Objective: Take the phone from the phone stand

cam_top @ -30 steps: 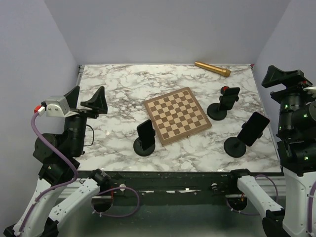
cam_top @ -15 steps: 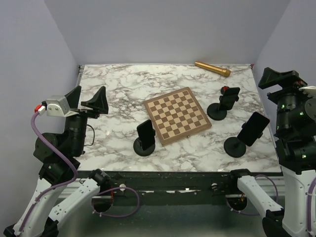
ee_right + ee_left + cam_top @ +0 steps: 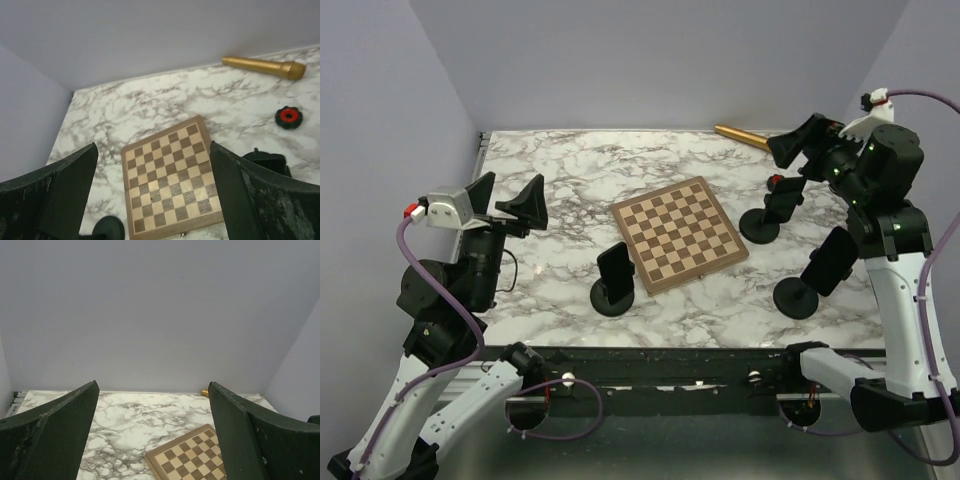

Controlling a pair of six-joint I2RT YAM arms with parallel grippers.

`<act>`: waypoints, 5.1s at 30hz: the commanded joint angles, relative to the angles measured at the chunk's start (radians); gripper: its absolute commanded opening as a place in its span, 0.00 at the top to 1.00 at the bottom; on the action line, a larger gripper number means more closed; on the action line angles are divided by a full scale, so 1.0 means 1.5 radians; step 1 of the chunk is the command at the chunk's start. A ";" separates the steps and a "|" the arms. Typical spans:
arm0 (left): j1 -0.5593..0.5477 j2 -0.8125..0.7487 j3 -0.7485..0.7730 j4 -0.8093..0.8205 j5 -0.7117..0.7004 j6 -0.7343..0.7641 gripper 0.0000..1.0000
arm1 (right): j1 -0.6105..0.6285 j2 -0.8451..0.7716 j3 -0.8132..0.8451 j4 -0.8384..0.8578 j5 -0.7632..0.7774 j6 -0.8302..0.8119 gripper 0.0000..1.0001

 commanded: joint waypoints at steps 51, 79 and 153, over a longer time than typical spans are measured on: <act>-0.037 0.074 -0.154 -0.246 0.378 -0.211 0.02 | 0.440 0.136 -0.335 0.067 -0.016 -0.027 0.00; -0.037 0.018 -0.151 -0.239 0.298 -0.192 0.01 | 0.637 0.115 -0.344 0.300 0.122 0.054 0.00; -0.037 -0.166 -0.323 -0.267 0.338 -0.340 0.32 | 0.727 0.284 -0.137 0.169 0.316 0.027 0.99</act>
